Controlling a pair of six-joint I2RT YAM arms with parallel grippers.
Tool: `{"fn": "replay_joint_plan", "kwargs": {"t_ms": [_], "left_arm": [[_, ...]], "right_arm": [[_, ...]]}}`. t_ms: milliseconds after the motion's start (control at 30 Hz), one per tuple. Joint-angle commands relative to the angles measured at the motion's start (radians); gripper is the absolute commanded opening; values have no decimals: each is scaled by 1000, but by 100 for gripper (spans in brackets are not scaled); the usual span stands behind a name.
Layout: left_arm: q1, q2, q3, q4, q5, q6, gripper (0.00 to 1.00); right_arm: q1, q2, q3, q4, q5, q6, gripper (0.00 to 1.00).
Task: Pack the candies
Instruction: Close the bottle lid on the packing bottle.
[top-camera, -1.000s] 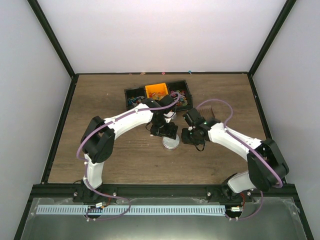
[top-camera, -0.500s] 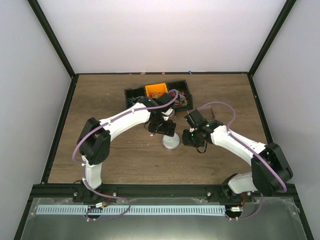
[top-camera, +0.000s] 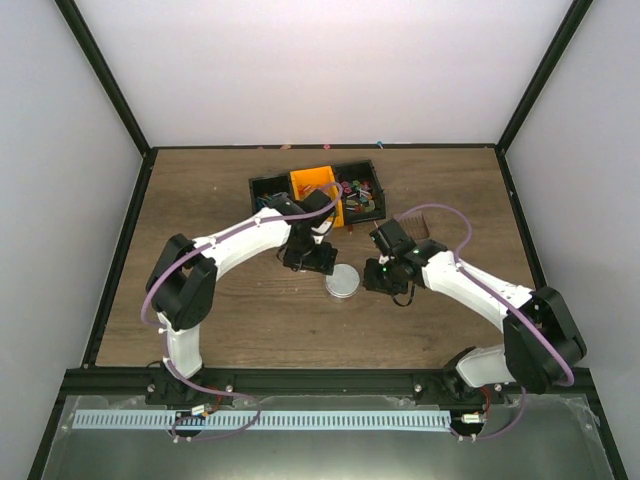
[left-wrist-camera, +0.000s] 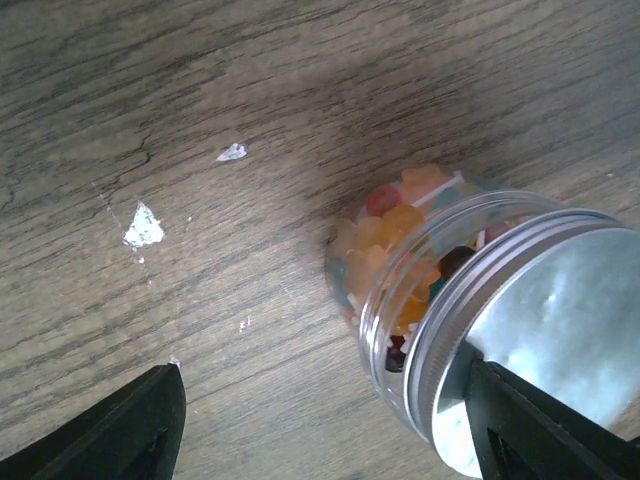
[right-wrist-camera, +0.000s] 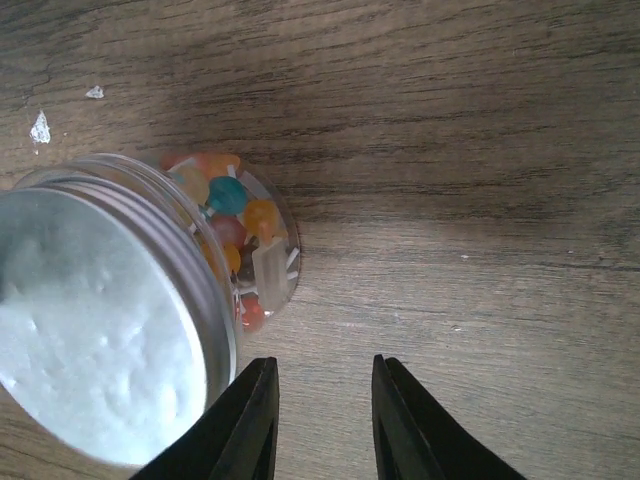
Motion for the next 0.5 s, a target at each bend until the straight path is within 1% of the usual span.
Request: {"fn": "replay_joint_plan", "kwargs": {"t_ms": [0, 133, 467], "left_arm": [[18, -21, -40, 26, 6, 9, 79], [35, -38, -67, 41, 2, 6, 79], [45, -47, -57, 41, 20, 14, 79]], "right_arm": [[-5, -25, 3, 3, -13, 18, 27], [-4, -35, 0, 2, -19, 28, 28], [1, -39, -7, -3, -22, 42, 28]]}}
